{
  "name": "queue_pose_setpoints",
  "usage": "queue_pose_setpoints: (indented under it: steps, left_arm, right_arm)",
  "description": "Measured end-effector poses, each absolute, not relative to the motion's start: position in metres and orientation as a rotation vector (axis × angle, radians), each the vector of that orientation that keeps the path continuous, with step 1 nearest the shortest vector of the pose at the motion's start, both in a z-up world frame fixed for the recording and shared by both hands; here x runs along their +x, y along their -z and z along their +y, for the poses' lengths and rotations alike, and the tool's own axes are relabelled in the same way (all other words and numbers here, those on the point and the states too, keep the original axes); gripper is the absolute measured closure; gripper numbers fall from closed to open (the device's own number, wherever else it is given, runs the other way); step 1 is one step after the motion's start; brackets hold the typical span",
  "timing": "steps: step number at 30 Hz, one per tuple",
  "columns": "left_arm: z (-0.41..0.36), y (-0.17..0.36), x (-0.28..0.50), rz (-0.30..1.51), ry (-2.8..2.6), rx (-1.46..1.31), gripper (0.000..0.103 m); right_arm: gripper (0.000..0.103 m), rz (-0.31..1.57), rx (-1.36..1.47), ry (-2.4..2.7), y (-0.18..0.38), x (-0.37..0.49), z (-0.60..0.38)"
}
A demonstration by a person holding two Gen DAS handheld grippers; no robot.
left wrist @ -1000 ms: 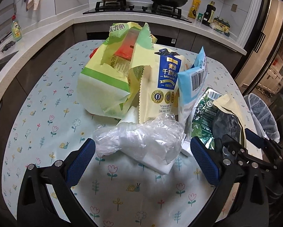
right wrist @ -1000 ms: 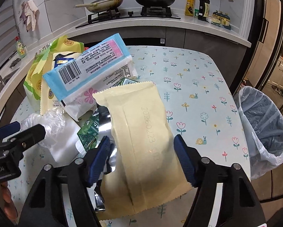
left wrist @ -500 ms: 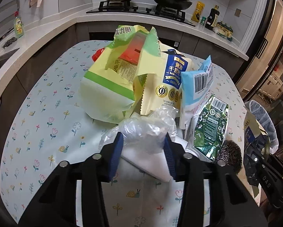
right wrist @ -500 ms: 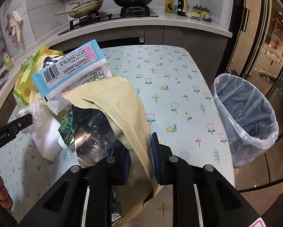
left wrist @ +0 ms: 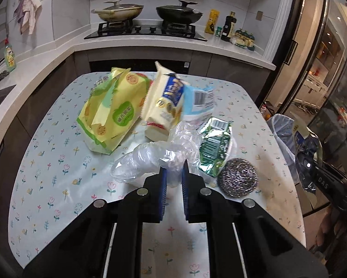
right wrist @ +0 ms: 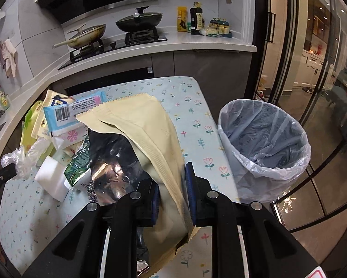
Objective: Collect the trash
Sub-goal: 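Carry both bags over the trash bin and open both grippers to drop them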
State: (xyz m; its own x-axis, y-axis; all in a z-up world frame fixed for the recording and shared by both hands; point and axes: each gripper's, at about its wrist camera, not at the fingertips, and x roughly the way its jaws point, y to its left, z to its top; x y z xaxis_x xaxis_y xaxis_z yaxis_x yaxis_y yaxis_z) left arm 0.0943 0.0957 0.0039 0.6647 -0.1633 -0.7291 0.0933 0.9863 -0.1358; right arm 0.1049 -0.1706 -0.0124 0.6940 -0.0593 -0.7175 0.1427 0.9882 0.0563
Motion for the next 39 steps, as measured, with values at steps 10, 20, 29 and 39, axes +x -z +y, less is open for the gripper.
queue_pose_setpoints:
  steps: [10,20,29,39]
  left_arm:
    - [-0.026,-0.045,0.1,0.741,0.423,0.027,0.092]
    - [-0.173,-0.045,0.154,0.739,0.675,0.109,0.091]
    - [-0.242,-0.003,0.211,0.865,0.762,0.114,0.089]
    - [-0.255,0.008,0.23,0.896,0.725,0.105,0.044]
  right_arm:
    - [0.084,0.738,0.209,0.303,0.003,0.099,-0.266]
    - [0.084,0.749,0.333,0.407,0.022,0.126,-0.357]
    - [0.081,0.797,0.414,0.418,0.054,0.172,-0.397]
    - [0.057,0.781,0.441,0.437,0.059,0.183,-0.404]
